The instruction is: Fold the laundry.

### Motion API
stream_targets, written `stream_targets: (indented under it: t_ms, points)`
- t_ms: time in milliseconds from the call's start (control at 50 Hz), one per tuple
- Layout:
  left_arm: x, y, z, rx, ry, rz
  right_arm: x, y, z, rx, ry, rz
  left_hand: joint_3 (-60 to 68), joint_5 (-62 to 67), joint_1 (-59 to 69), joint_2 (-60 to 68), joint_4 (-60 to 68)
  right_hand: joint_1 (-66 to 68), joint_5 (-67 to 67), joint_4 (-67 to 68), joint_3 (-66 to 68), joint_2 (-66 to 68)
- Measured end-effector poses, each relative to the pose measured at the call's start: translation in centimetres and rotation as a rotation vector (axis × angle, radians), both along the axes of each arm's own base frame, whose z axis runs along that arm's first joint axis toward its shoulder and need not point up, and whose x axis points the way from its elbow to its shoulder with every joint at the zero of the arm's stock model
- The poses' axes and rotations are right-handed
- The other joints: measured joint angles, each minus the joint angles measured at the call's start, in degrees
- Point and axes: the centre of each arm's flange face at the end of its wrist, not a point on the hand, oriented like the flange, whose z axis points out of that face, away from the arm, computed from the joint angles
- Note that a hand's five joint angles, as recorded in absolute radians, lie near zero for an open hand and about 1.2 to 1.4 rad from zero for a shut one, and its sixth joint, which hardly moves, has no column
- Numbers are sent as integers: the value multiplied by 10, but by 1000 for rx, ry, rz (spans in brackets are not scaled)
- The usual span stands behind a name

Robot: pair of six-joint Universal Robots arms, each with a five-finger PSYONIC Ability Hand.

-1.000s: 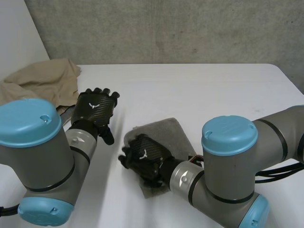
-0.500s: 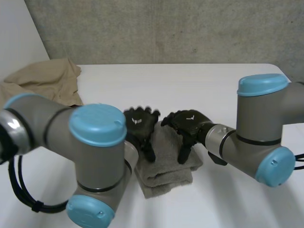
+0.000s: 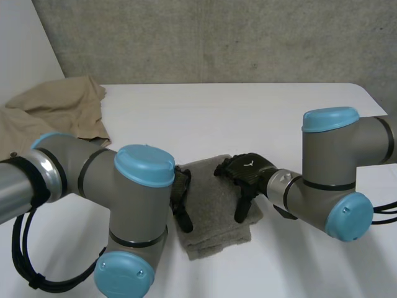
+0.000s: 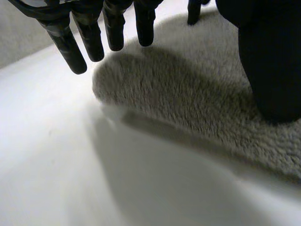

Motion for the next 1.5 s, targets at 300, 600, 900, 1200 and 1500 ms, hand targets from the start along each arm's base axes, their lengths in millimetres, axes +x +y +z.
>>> stream_targets:
  t_ms: [300, 600, 900, 1200, 1500]
  points:
    - [-3, -10, 96, -183, 181, -220, -34, 29, 45, -131, -127, -79, 0, -2, 0, 0, 0, 0, 0, 0, 0, 0]
    - [-3, -20, 121, -215, 254, -337, -49, 66, -3, -13, -164, -119, 0, -2, 0, 0, 0, 0, 0, 0, 0, 0]
    - [-5, -16, 113, -192, 244, -339, -54, 58, -29, 60, -256, -245, 0, -2, 0, 0, 0, 0, 0, 0, 0, 0]
    - [-3, -17, 110, -179, 243, -330, -68, 47, -31, 128, -337, -392, 0, -2, 0, 0, 0, 0, 0, 0, 0, 0]
    - [-1, -18, 107, -164, 246, -320, -59, 37, -37, 189, -402, -412, 0, -2, 0, 0, 0, 2, 0, 0, 2, 1]
